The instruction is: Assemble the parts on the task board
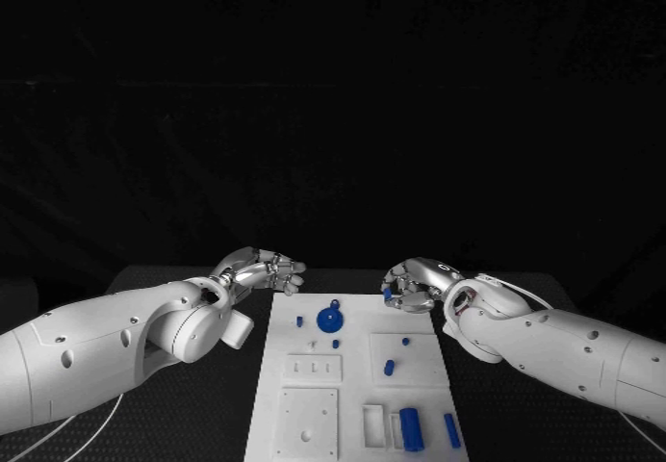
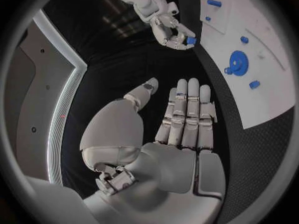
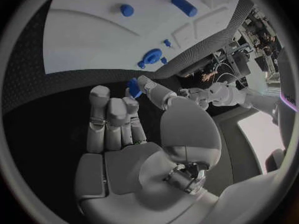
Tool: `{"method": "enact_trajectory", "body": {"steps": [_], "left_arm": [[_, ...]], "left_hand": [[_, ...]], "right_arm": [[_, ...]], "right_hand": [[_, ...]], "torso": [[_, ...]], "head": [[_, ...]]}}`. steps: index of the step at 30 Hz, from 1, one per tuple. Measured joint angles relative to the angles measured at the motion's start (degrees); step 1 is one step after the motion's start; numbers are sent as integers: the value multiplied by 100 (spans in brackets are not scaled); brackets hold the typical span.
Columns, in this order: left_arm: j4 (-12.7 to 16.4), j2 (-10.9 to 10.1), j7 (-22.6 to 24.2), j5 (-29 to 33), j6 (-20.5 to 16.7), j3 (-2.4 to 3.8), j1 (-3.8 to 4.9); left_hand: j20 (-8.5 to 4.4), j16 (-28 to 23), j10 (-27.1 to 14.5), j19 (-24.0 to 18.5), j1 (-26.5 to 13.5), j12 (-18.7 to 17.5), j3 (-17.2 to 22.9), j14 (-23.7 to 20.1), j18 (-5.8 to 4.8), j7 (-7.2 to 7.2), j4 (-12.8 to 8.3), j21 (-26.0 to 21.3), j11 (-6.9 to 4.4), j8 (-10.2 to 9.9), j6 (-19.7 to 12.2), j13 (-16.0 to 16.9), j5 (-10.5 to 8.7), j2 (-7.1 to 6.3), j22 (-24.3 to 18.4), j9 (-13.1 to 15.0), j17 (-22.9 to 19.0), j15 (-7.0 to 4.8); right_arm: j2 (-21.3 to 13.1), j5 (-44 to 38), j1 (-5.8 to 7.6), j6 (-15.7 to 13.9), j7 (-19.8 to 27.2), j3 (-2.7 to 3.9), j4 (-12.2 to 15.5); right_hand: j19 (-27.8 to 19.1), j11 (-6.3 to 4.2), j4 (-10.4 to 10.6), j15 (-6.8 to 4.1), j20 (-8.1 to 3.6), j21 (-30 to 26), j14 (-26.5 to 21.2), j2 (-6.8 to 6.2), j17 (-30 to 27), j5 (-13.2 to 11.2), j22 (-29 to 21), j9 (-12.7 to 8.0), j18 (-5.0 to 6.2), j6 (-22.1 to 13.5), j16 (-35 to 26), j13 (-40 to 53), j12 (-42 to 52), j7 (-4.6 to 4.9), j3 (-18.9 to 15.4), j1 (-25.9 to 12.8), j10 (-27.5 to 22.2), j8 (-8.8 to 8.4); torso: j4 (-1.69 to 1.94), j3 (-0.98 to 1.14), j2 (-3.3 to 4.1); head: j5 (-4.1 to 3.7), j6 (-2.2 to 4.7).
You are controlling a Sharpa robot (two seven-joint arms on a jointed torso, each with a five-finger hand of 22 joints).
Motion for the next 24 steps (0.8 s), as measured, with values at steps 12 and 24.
{"method": "enact_trajectory", "body": {"steps": [12, 24], "left_arm": [[-130, 441, -998, -600, 186, -22, 6], [-200, 681, -1533, -921, 212, -61, 6]], "left_hand": [[-30, 109, 120, 30, -324, -9, -98, 32, -2, 0, 273, 66, -32, -113, 0, 99, -276, -264, -1, -82, 127, -33], [-42, 138, 78, -24, -475, -157, -2, -53, -42, 30, 619, 66, 11, -178, -31, 125, -278, -372, -2, -106, 159, 9]], "right_arm": [[201, -729, 118, 53, -857, 2, 769], [437, -1040, 119, 74, -1228, 1, 1088]], "right_hand": [[30, -1, 56, -17, -10, 0, 17, -55, 6, 0, 0, 24, 0, 23, 0, 0, 0, -20, 56, -54, 2, 4], [31, -20, 97, -16, -9, 0, 18, -86, 11, 0, 0, 23, 0, 44, 0, 1, 0, -34, 97, -35, 21, 18]], "torso": [[-35, -4, -156], [-53, -4, -259]], "head": [[109, -10], [197, -70]]}}
